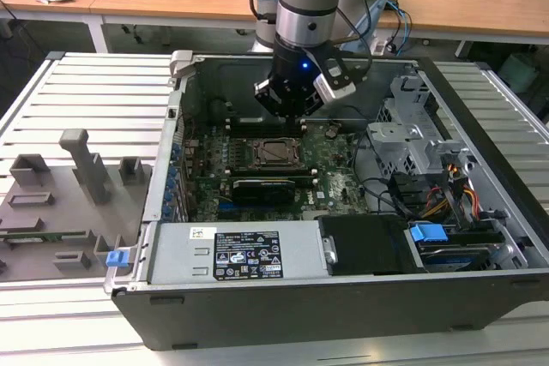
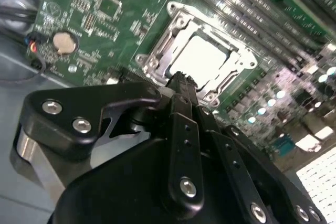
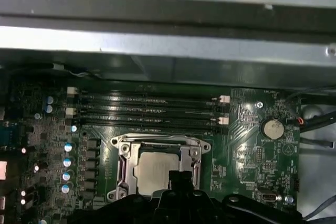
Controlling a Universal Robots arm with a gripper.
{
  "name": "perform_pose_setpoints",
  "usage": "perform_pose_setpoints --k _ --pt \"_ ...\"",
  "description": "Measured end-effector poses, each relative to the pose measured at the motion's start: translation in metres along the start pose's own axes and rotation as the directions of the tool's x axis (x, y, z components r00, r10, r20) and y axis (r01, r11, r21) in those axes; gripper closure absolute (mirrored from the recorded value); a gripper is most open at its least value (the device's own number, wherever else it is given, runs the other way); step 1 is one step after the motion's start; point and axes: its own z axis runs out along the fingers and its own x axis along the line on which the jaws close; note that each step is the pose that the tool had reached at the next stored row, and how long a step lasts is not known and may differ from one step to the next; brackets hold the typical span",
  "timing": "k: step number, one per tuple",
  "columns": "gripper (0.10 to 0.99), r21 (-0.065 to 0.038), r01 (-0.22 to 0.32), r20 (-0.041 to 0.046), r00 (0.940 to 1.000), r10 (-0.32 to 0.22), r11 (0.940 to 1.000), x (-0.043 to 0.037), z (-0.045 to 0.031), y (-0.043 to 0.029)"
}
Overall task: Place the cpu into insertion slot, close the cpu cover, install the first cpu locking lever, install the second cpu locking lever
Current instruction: 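Install the second cpu locking lever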
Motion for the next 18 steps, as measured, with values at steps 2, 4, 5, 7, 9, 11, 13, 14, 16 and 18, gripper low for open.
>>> perform_pose_setpoints --k 2,4,5,7,9,11,13,14,16,18 --pt "0.976 0.0 0.0 0.0 1.0 0.0 1.0 0.0002 0.0013 -0.0035" --pt "0.976 0.0 0.0 0.0 1.0 0.0 1.0 0.0005 0.0027 -0.009" --pt "0.976 0.0 0.0 0.0 1.0 0.0 1.0 0.0006 0.0034 -0.0111" --pt "0.976 -0.001 0.0 0.0 1.0 0.0 1.0 0.0008 0.0044 -0.0156" --pt "0.976 -0.001 0.0 0.0 1.0 0.0 1.0 0.0011 0.0051 -0.0217" --pt "0.976 -0.001 0.0 -0.0001 1.0 0.0 1.0 0.0016 0.0054 -0.0318" --pt "0.976 -0.003 0.0 0.0001 1.0 0.0 1.0 0.0135 0.0068 -0.0482" --pt "0.976 -0.004 0.0 0.0002 1.0 0.0 1.0 0.0192 0.0069 -0.0496" --pt "0.976 -0.006 0.0 0.0003 1.0 0.0 1.0 0.029 0.0071 -0.0501" --pt "0.976 -0.007 0.001 0.0003 1.0 -0.001 1.0 0.0341 0.0081 -0.05"
